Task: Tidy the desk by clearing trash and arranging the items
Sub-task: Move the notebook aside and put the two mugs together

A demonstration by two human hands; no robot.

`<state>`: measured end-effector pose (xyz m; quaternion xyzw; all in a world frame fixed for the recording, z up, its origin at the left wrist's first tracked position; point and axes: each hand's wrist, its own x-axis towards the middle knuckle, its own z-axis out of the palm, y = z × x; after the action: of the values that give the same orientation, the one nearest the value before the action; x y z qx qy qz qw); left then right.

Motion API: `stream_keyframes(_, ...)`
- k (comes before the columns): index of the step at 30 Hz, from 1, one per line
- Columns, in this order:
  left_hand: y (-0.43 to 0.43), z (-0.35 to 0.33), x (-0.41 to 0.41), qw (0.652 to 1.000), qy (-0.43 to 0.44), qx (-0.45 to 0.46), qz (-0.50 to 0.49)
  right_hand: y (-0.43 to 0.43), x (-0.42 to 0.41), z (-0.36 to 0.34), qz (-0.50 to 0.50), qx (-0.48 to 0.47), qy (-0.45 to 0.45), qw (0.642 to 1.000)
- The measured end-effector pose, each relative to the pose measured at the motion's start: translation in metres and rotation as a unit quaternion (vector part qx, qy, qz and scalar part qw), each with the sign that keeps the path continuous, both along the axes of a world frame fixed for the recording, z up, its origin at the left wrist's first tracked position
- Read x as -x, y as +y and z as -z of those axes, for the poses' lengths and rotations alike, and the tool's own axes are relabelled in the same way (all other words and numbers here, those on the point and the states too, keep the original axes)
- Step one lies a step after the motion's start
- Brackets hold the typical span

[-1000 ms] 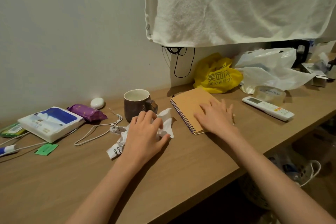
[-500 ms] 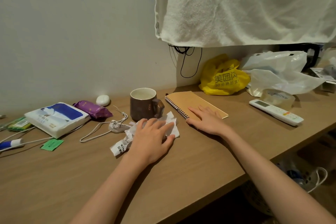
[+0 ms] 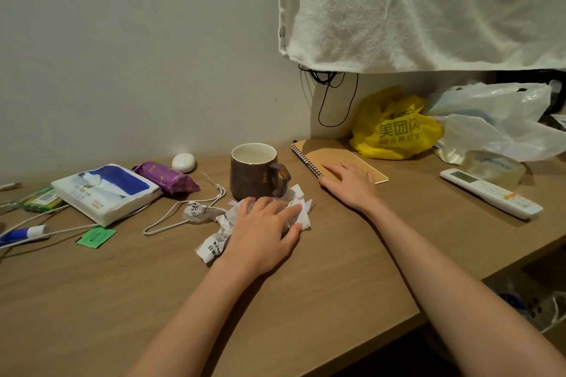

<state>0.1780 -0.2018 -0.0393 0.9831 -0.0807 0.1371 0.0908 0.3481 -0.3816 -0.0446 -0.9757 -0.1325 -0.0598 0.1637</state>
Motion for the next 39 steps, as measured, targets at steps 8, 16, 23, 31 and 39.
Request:
stream_keyframes(8,0.001,-0.009,0.008,0.999,-0.045,0.014,0.0,0.001,0.022,-0.004,-0.041,-0.069,-0.062,0.995)
stream_keyframes(16,0.016,-0.039,0.047,0.985,-0.135,0.099,-0.04,0.001,0.093,-0.034,-0.085,-0.204,-0.185,0.957)
stream_keyframes(23,0.075,-0.053,0.101,0.972,-0.166,0.128,-0.102,0.033,0.168,-0.063,-0.175,-0.22,-0.19,0.941)
stream_keyframes(31,0.159,-0.049,0.166,0.953,-0.172,0.152,-0.199,0.116,0.204,-0.072,-0.245,-0.218,-0.194,0.925)
stream_keyframes(39,0.202,-0.02,0.192,0.968,-0.067,0.113,-0.214,0.154,0.167,-0.066,-0.084,-0.177,-0.214,0.957)
